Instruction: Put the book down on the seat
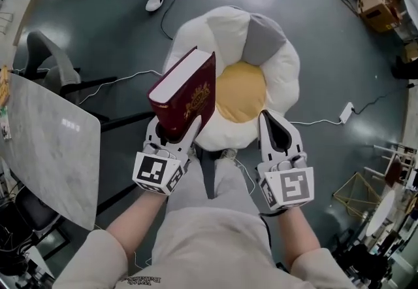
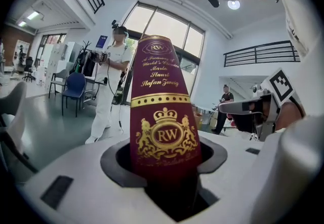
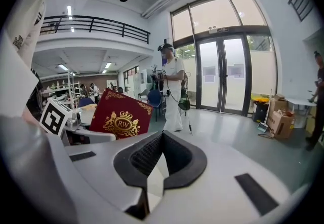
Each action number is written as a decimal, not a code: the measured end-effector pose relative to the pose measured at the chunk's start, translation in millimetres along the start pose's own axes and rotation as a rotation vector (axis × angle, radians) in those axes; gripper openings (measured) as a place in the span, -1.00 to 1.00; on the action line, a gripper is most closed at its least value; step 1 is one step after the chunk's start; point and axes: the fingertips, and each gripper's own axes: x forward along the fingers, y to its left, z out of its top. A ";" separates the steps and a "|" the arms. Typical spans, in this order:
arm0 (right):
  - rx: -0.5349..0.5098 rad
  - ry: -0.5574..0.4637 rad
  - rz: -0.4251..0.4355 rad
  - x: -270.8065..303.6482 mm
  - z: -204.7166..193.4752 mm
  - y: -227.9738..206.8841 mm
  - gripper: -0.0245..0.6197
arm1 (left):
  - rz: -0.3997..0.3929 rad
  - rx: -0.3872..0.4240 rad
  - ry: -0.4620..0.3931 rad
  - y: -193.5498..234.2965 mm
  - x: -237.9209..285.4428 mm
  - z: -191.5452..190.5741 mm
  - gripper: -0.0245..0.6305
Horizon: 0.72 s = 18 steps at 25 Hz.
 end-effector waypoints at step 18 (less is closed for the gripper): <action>0.048 0.122 0.075 153.6 -240.0 1.0 -0.93 | -0.126 -0.090 0.269 86.0 111.5 -329.6 -0.19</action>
